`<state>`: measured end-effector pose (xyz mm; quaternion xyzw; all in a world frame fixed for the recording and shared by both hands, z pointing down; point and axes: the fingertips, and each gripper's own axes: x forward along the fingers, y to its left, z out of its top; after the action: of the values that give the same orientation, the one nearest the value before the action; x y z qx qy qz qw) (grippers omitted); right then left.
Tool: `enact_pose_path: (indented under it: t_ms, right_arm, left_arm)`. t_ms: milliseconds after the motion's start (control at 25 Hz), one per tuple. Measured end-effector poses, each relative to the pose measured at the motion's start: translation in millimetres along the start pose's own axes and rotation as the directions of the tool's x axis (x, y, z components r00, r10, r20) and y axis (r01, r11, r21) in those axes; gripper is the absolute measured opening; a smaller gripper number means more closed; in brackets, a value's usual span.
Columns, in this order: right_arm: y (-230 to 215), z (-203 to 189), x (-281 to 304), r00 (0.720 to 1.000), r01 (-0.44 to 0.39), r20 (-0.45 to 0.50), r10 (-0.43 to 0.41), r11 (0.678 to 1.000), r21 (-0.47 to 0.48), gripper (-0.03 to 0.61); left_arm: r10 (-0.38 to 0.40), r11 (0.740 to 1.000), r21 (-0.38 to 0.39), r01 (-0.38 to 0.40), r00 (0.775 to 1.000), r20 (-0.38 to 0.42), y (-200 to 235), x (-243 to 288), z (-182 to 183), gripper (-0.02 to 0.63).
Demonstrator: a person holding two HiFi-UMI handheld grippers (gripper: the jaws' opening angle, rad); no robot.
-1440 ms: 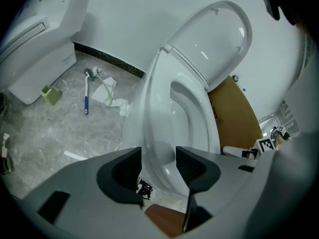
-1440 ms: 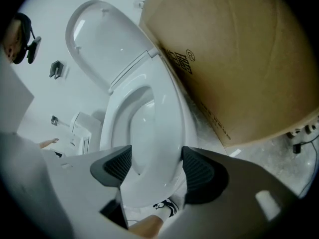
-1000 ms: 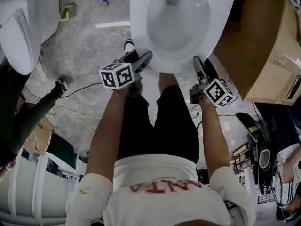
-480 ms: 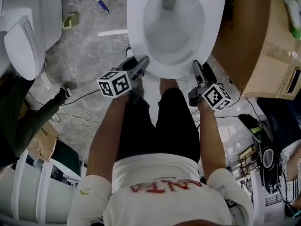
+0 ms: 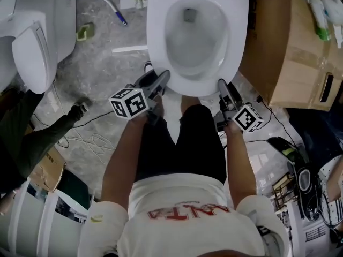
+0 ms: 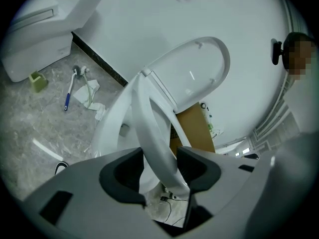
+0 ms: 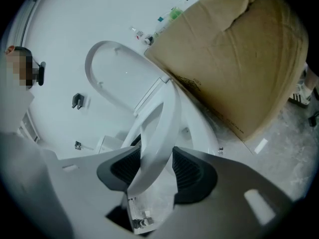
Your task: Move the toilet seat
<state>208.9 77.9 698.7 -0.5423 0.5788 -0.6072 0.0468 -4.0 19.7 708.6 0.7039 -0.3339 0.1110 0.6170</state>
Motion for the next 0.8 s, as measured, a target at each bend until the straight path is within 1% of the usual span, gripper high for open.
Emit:
enact_pose_path:
  t_ms: [160,320,480,680,800]
  right_arm:
    - [12,10,-6,0.999,-0.028,0.022,0.028,0.999,0.018,0.196]
    - [23,19,-14,0.999,-0.012,0.038,0.01,0.999,0.043,0.198]
    - [40,30,-18,0.998,-0.027,0.052,0.024,0.998,0.053,0.202]
    - [58,48,-25,0.996,-0.048,0.083,0.042,0.995,0.082,0.207]
    - [68,58,-27,0.995,-0.054,0.094,0.044,0.993,0.106,0.209]
  left_arm:
    - [-0.012,1.0,-0.001,0.012,1.0,0.007,-13,-6,9,0.215]
    - [-0.026,1.0,-0.017,0.027,0.999,0.02,-28,-14,19,0.216]
    - [-0.048,0.998,-0.035,0.049,0.998,0.034,-41,-20,31,0.216]
    - [-0.079,0.996,-0.037,0.08,0.996,0.028,-60,-26,46,0.216]
    - [-0.103,0.993,-0.052,0.104,0.994,0.028,-72,-27,54,0.216]
